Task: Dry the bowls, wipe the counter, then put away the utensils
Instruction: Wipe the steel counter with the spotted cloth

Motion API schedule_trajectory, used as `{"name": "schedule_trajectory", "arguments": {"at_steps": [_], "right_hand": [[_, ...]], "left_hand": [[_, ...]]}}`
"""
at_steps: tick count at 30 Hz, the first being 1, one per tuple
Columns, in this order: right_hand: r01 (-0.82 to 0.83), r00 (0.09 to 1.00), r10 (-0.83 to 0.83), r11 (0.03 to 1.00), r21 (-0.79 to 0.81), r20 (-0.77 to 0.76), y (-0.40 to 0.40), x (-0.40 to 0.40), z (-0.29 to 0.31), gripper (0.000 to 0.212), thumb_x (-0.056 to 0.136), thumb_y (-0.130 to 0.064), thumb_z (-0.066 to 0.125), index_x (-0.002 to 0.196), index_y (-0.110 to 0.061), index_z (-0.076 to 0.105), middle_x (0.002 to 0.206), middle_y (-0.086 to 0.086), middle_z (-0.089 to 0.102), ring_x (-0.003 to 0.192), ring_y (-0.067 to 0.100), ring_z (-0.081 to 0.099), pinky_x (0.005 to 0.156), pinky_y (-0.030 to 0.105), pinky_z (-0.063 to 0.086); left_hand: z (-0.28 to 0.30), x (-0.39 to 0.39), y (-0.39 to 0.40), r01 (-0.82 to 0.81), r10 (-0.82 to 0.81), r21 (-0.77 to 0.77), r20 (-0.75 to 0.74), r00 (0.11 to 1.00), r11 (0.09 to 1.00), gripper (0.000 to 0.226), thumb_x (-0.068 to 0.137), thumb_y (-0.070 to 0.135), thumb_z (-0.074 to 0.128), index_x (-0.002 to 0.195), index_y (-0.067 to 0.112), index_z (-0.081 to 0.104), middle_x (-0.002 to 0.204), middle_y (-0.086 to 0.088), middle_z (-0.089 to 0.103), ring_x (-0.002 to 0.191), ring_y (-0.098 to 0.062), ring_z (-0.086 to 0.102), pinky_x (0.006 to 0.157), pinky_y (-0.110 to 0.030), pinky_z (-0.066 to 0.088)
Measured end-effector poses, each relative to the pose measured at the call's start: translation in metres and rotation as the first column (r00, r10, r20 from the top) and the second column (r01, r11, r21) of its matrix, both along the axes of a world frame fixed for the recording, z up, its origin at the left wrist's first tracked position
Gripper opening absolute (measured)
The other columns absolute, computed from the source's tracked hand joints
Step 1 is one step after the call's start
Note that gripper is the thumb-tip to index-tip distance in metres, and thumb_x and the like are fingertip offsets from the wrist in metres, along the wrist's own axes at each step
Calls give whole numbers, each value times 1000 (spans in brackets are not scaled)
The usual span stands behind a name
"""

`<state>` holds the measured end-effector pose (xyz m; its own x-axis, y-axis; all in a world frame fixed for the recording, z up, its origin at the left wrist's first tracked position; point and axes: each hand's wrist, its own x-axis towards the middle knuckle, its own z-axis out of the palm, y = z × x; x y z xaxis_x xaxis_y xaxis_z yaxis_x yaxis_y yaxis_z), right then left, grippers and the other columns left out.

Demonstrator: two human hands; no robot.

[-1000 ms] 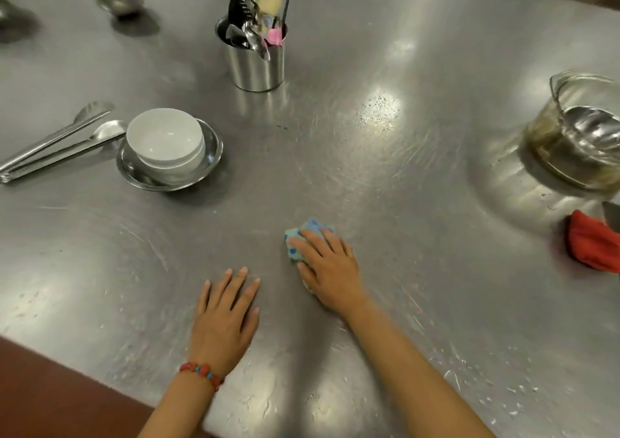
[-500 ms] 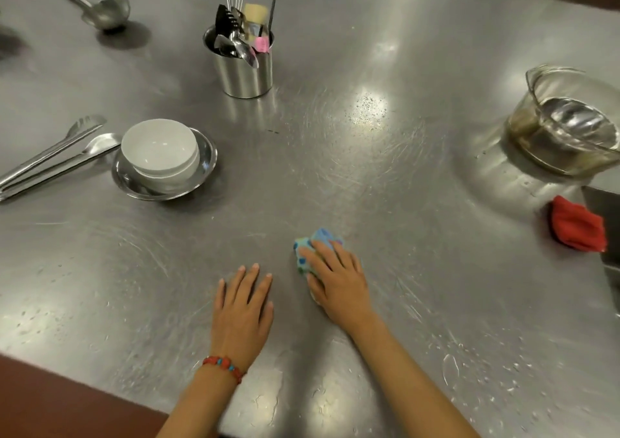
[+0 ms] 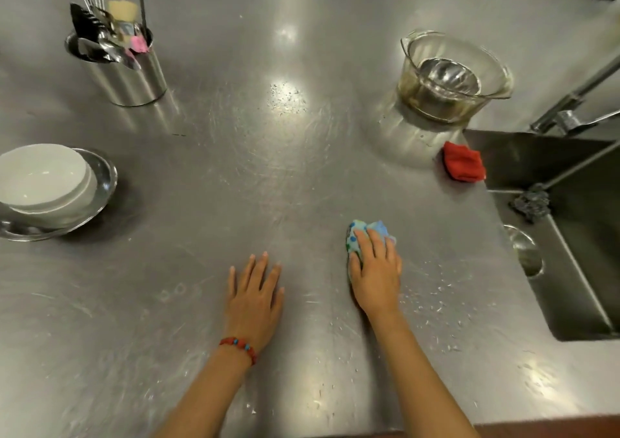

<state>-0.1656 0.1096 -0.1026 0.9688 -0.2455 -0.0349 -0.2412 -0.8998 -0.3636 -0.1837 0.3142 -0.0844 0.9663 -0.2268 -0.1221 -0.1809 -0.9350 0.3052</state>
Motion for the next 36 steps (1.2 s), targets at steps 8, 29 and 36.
{"name": "schedule_trajectory", "arguments": {"at_steps": [8,29,36], "right_hand": [[-281,957,283,959,-37,60,-9,-59,-3,41,90,-30,49,131,-27,49,141,0,48,131,29,41,98,43,40],[376,927,-375,925,-49,34,-73,-139,3,44,94,-28,45,138,-26,39,149,2,36,139,30,27,108,46,27],[-89,994,95,992,-84,63,4,-185,3,41,86,-36,44,126,-32,52,134,-5,55,127,22,43,97,31,30]], "left_hand": [[-2,-2,-5,-5,5,3,34,999,1000,50,80,28,33,107,2,67,118,-24,62,108,-45,57,86,-68,39],[-13,-27,-59,239,-228,-109,102,968,965,38,84,17,54,119,3,58,130,-26,52,122,-46,45,100,-66,26],[-21,-25,-60,213,-204,-104,93,975,971,40,81,11,64,121,5,57,133,-23,51,126,-42,43,104,-62,25]]}}
